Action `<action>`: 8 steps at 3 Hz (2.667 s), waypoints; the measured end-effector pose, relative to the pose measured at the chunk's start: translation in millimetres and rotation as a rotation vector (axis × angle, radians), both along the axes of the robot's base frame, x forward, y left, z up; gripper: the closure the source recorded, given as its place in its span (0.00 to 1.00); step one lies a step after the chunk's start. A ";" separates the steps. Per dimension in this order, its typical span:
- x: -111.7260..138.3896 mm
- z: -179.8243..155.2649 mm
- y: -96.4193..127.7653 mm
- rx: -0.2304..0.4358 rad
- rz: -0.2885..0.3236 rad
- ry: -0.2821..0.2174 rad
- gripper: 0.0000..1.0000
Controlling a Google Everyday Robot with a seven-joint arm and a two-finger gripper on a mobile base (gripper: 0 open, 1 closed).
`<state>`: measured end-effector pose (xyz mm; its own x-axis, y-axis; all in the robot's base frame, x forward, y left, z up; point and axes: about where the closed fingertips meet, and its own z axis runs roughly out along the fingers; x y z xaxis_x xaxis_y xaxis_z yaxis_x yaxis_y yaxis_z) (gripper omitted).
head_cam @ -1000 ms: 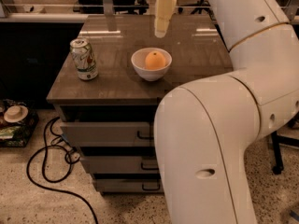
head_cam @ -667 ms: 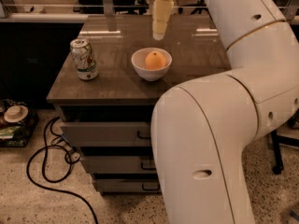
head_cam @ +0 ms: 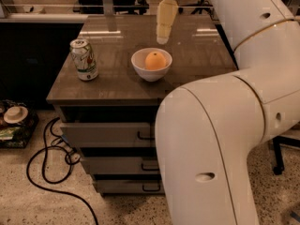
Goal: Pick orange from white bowl and place on counter
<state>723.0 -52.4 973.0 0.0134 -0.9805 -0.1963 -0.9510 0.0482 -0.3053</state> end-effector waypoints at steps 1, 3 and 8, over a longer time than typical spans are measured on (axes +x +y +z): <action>-2.7 -6.7 -1.5 0.000 0.008 0.022 0.00; -10.8 -23.3 2.9 -0.026 0.026 0.077 0.00; -9.4 -53.9 27.1 -0.022 0.025 0.086 0.19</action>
Offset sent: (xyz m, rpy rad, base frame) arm -0.0612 -0.0293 -0.0210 -0.1296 0.3173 0.0542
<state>713.6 -25.3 919.1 0.0219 -0.9841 -0.1763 -0.9746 0.0183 -0.2232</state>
